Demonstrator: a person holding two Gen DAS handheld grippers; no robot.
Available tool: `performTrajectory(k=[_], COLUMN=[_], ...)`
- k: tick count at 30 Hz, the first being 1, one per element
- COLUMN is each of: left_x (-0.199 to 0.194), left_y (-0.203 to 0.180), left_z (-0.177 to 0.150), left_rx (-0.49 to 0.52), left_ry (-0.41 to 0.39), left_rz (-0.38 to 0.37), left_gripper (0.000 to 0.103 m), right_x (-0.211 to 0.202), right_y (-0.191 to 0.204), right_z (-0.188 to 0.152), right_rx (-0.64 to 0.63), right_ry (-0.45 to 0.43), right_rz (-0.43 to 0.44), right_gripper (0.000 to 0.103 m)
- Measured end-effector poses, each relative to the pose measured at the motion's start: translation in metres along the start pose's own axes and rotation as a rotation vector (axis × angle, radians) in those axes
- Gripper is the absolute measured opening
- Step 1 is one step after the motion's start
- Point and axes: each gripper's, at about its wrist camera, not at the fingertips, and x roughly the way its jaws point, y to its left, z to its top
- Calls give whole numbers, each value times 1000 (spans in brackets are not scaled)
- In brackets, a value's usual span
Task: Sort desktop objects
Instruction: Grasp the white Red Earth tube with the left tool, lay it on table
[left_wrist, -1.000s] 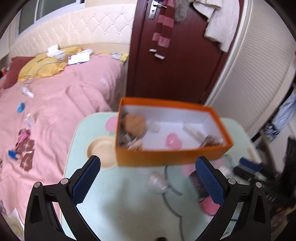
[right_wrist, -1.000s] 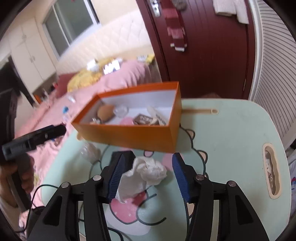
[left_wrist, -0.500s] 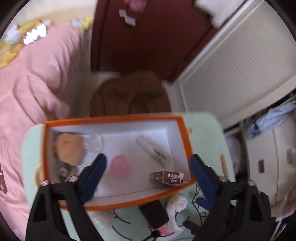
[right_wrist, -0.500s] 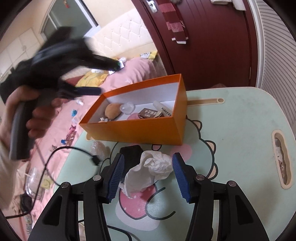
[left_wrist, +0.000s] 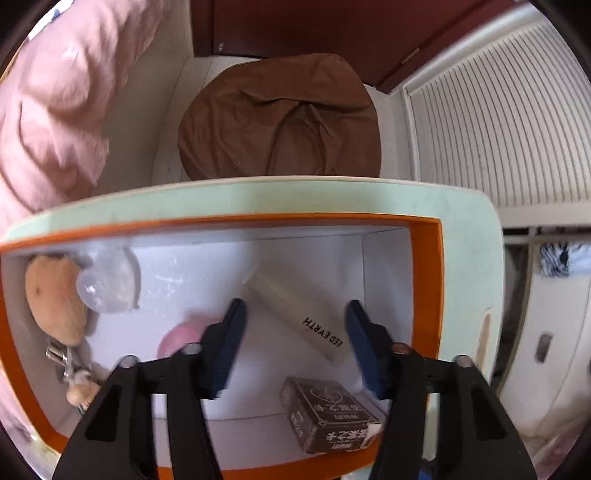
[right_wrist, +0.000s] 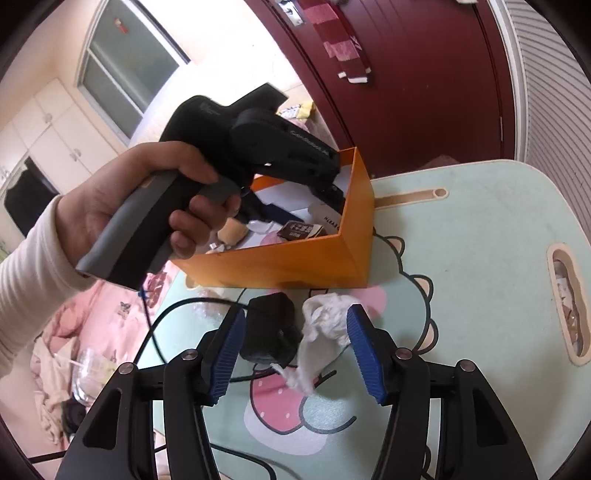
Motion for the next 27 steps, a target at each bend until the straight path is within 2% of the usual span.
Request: performTrajectory(k=[2, 4, 10, 19, 23, 27], left_x=[-1, -1, -29, -140, -168, -162], left_y=[0, 4, 18, 43, 62, 79], left_z=[-4, -7, -16, -72, -110, -144], left_rx=[30, 47, 57, 94, 104, 106], left_ry=[9, 18, -98, -383, -464, -477], left_rz=[-12, -45, -158, -293, -305, -273], left_gripper=[24, 20, 18, 18, 18, 18], right_x=[-2, -4, -4, 8, 11, 10], right_y=[0, -1, -3, -3, -4, -6], right_z=[0, 1, 1, -4, -6, -7], right_rx=[3, 3, 13, 5, 2, 8], right_ry=[-4, -9, -10, 20, 23, 16], right_rz=[5, 7, 2, -23, -38, -44], right_gripper=[58, 58, 59, 59, 59, 59])
